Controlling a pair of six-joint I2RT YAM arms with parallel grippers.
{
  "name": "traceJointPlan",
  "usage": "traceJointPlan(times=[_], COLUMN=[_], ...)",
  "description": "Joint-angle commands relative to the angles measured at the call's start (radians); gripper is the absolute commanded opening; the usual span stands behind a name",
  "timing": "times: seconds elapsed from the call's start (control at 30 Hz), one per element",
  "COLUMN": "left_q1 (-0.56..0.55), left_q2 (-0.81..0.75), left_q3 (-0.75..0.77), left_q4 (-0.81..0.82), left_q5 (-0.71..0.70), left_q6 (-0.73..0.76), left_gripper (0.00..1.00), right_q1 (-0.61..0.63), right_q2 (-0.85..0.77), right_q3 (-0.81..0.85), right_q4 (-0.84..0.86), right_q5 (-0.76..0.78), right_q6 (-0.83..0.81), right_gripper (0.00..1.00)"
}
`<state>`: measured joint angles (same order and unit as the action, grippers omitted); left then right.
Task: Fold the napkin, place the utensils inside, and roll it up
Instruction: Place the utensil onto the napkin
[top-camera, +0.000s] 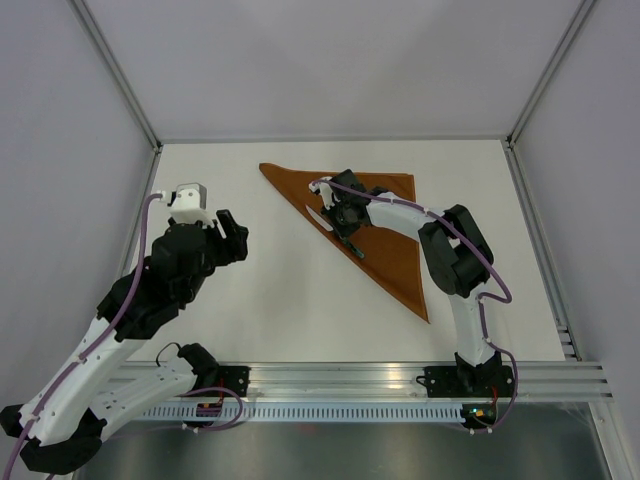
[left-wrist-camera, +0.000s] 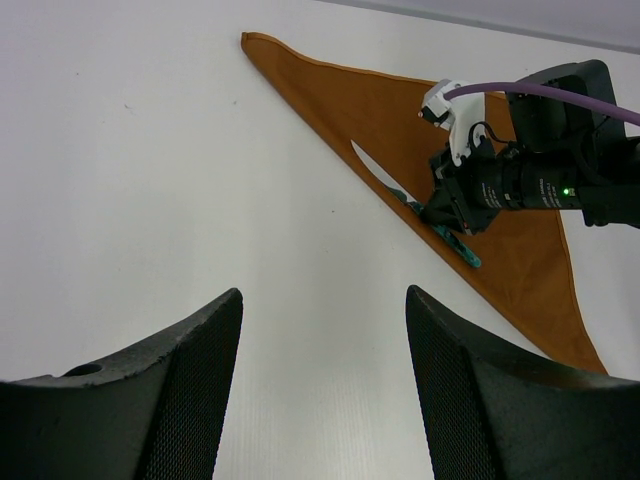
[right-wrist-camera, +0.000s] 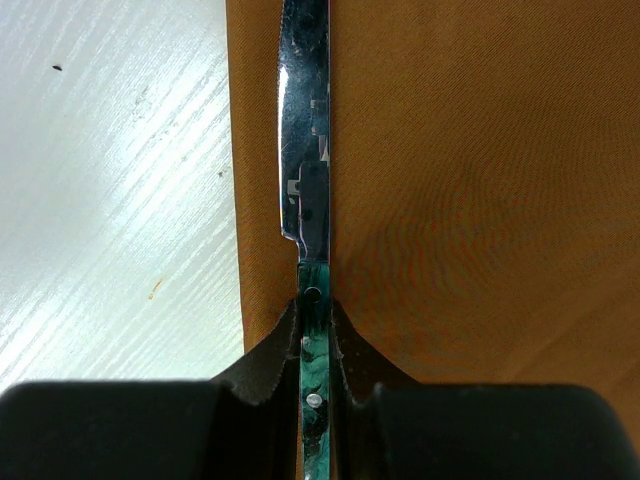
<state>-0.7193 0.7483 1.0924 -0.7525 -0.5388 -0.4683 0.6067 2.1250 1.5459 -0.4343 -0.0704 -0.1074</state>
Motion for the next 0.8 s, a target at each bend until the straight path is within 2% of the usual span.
traceJointPlan(times=[0.0,0.13,0.5,0.77], left_q1=[0.000,-0.002,-0.002,-0.002], left_q2=[0.000,0.000,0.017,0.034], left_q3=[-0.002,-0.005,-0.006,-0.008], left_q4=[0.028,0.028,0.031,0.057], left_q5=[0.023,0.026,0.043,0.082], left_q6=[0.049,0.048,0.042,0.042], left_gripper=[0.71,0.71,0.72,0.72], right_q1=[0.010,0.011,0.010,0.010], right_q2=[0.003,0.000,-0.014,-0.065], right_q3=[0.042,0.043,0.045,0.052], right_q4=[-0.026,-0.027,-0.034,-0.046], right_q5=[0.029,0.030,0.027,0.040], right_q6=[0.025,0.023,0.023,0.018], right_gripper=[0.13,0.15,0.29,0.32])
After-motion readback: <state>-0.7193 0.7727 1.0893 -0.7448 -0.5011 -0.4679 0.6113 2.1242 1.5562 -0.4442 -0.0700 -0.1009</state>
